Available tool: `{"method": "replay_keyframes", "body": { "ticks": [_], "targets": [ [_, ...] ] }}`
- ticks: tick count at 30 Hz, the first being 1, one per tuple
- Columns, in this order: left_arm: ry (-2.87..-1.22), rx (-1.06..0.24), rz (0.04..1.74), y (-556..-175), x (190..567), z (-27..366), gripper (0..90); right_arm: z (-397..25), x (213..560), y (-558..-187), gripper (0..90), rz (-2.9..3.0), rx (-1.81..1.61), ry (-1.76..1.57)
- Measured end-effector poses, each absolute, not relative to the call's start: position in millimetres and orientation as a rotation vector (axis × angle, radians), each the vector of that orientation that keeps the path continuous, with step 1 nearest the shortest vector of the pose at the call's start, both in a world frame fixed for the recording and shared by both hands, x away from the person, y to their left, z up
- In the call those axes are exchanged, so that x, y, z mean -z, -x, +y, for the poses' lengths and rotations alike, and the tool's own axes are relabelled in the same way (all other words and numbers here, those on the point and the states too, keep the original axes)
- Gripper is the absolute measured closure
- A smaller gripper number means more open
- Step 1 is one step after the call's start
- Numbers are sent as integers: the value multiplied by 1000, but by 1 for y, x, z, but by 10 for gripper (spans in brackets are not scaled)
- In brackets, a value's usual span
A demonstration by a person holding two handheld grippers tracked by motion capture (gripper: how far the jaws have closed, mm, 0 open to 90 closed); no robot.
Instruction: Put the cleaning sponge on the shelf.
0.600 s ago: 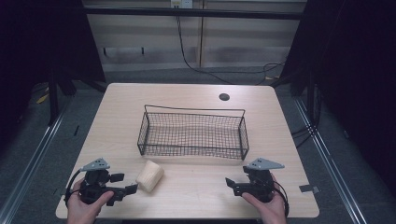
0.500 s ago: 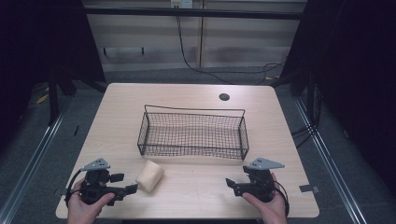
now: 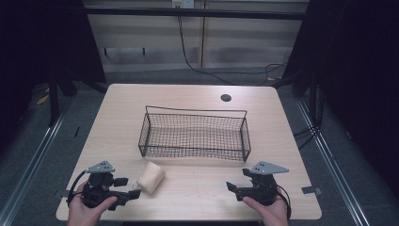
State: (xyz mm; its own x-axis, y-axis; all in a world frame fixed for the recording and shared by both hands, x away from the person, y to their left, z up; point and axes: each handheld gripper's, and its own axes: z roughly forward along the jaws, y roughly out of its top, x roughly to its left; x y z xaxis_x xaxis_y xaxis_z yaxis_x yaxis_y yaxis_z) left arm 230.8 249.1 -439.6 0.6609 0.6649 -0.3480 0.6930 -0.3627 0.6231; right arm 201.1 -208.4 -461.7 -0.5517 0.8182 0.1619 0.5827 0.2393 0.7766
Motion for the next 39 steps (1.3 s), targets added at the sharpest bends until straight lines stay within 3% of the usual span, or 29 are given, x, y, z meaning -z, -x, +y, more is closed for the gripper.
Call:
{"method": "replay_keyframes", "body": {
  "ticks": [10, 29, 31, 39],
  "targets": [
    [-2144, 66, 1071, -234, 427, 249, 295, -211, 461, -201, 213, 2266, -1232, -1320],
    [-2281, 60, 1082, -251, 401, 228, 206, -210, 461, -200, 206, 2296, -1244, -1336],
    [-2292, 55, 1107, -254, 400, 226, 254, -209, 462, -200, 205, 2299, -1240, -1335],
    [-2364, 77, 1141, -268, 399, 210, 255, -207, 462, -199, 205, 2316, -1229, -1327]
  ]
}}
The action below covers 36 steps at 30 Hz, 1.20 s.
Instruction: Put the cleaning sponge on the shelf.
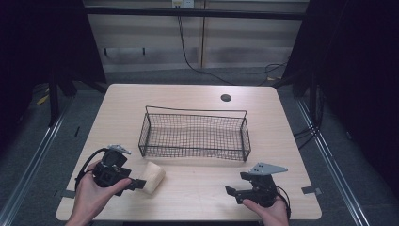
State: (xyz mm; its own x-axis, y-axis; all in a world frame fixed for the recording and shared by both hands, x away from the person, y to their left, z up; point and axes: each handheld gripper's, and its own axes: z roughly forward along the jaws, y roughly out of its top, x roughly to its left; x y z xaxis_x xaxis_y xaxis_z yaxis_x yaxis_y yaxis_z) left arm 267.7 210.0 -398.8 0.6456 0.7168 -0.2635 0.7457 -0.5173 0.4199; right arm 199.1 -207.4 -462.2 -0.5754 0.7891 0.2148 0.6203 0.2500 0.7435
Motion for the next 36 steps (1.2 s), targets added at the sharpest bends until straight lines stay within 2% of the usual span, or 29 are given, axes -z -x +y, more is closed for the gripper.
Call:
{"method": "replay_keyframes", "body": {
  "ticks": [3, 14, 25, 36],
  "targets": [
    [-2407, 101, 1138, -273, 398, 202, 226, -207, 462, -199, 203, 2318, -1231, -1334],
    [-2520, 152, 1167, -289, 402, 187, 230, -207, 463, -199, 200, 2329, -1223, -1336],
    [-2603, 156, 1210, -304, 411, 174, 182, -207, 464, -200, 198, 2335, -1224, -1334],
    [-2654, 197, 1210, -310, 423, 165, 178, -206, 464, -200, 198, 2346, -1222, -1342]
  ]
}}
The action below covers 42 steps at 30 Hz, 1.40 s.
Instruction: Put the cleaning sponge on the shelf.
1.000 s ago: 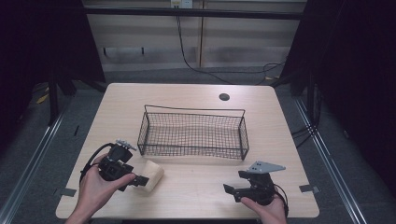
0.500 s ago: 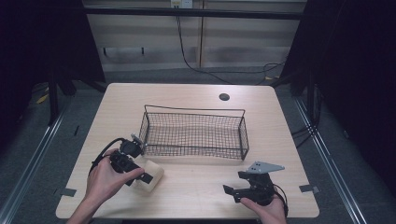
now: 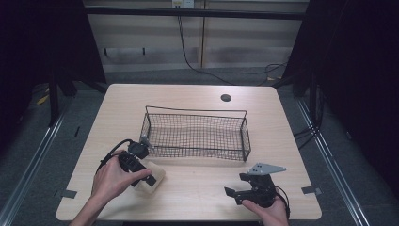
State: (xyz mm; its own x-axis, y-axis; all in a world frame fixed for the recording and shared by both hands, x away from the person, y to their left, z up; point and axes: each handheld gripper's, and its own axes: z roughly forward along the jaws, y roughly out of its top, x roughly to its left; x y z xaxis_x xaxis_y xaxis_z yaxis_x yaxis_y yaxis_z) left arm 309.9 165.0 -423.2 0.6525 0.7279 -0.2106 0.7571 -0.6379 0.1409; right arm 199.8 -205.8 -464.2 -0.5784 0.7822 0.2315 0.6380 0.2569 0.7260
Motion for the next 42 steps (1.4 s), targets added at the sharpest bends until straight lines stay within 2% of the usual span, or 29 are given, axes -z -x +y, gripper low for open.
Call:
{"method": "replay_keyframes", "body": {
  "ticks": [10, 26, 28, 30, 42],
  "targets": [
    [-2664, 263, 1211, -315, 437, 162, 178, -206, 465, -201, 196, 2350, -1220, -1343],
    [-2693, 288, 1234, -319, 457, 158, 204, -206, 465, -201, 195, 2358, -1224, -1346],
    [-2687, 310, 1235, -319, 459, 157, 218, -205, 465, -200, 195, 2362, -1224, -1345],
    [-2691, 315, 1221, -319, 459, 157, 289, -205, 465, -200, 195, 2363, -1223, -1346],
    [-2703, 310, 1210, -318, 457, 157, 309, -205, 466, -201, 196, 2366, -1220, -1343]
  ]
}}
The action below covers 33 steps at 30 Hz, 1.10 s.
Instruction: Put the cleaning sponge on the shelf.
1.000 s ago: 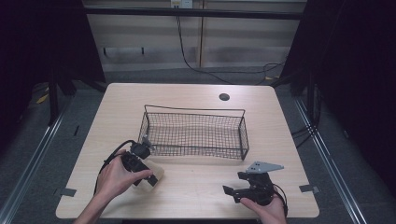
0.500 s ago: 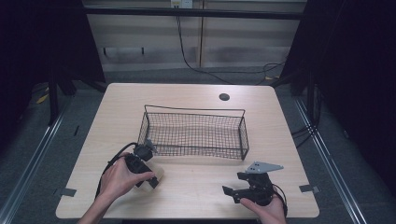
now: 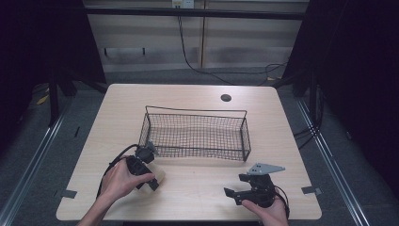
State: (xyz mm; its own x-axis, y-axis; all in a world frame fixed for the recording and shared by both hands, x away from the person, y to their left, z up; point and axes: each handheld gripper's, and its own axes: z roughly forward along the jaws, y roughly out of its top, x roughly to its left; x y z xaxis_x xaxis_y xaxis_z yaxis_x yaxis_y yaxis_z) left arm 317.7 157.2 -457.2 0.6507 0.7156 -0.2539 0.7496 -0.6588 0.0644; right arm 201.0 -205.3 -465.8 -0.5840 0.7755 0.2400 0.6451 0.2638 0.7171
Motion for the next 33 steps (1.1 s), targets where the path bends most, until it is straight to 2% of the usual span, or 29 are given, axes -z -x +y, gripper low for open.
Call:
{"method": "replay_keyframes", "body": {
  "ticks": [13, 33],
  "targets": [
    [-2668, 339, 1176, -314, 444, 161, 310, -205, 466, -201, 196, 2365, -1219, -1352],
    [-2640, 305, 1133, -309, 415, 171, 311, -205, 465, -200, 194, 2363, -1223, -1356]
  ]
}}
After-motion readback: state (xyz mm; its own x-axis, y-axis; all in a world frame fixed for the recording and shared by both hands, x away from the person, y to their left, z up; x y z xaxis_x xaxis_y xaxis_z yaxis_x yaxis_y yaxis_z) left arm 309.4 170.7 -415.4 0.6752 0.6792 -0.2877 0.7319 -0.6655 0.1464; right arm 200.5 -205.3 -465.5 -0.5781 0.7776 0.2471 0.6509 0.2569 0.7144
